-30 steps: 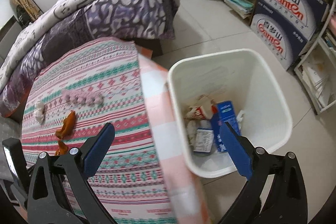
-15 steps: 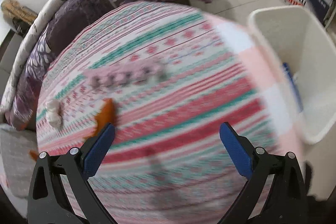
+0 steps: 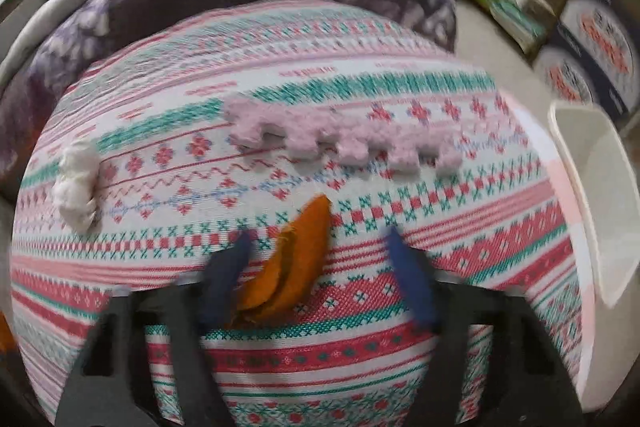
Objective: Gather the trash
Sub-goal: 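Grasp the other orange peel with right tool, then carry the orange peel with right tool into the wastebasket and release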
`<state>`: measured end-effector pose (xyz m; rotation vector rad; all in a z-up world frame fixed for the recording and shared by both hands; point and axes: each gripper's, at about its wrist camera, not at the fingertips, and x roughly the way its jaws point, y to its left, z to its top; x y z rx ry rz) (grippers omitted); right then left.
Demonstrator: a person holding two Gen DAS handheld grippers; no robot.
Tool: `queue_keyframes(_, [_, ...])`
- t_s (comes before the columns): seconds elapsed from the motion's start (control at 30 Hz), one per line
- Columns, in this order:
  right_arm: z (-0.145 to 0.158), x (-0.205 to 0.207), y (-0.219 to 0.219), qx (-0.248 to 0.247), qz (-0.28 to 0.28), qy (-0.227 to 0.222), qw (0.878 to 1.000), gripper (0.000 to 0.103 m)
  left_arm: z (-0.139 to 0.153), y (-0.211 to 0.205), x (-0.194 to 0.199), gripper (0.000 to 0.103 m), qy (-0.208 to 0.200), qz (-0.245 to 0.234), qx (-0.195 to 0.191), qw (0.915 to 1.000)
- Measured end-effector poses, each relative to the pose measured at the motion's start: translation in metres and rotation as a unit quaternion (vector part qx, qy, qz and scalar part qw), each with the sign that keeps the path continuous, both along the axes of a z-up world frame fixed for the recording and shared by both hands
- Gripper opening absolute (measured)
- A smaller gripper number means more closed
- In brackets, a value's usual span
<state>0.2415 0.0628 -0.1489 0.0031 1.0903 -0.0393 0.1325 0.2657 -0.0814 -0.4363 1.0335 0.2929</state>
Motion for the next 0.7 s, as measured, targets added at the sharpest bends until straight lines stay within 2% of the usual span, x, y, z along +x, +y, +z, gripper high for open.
queue_keyframes(0.1, [0.002,-0.012,0.001,0.013,0.051,0.005,0.999,0.02,0.004,0.002,-0.002,0.022,-0.007,0.007,-0.005,0.9999])
queue_keyframes(0.27, [0.005,-0.037,0.005,0.022,0.124,0.017,0.992,0.016,0.012,0.0,-0.006,0.022,-0.014,0.01,0.001,0.9999])
queue_keyframes(0.47, [0.026,-0.061,-0.009,0.067,0.133,0.029,0.988,0.016,0.024,-0.013,-0.016,0.022,-0.018,0.01,0.019,0.9996])
queue_keyframes(0.6, [0.056,-0.069,-0.022,0.083,0.141,0.004,0.987,0.016,0.042,-0.029,-0.022,0.022,-0.035,-0.002,0.045,0.9984])
queue_keyframes(0.7, [0.082,-0.071,-0.039,0.088,0.142,-0.022,0.986,0.016,0.053,-0.043,-0.028,0.022,-0.047,-0.004,0.045,0.9979])
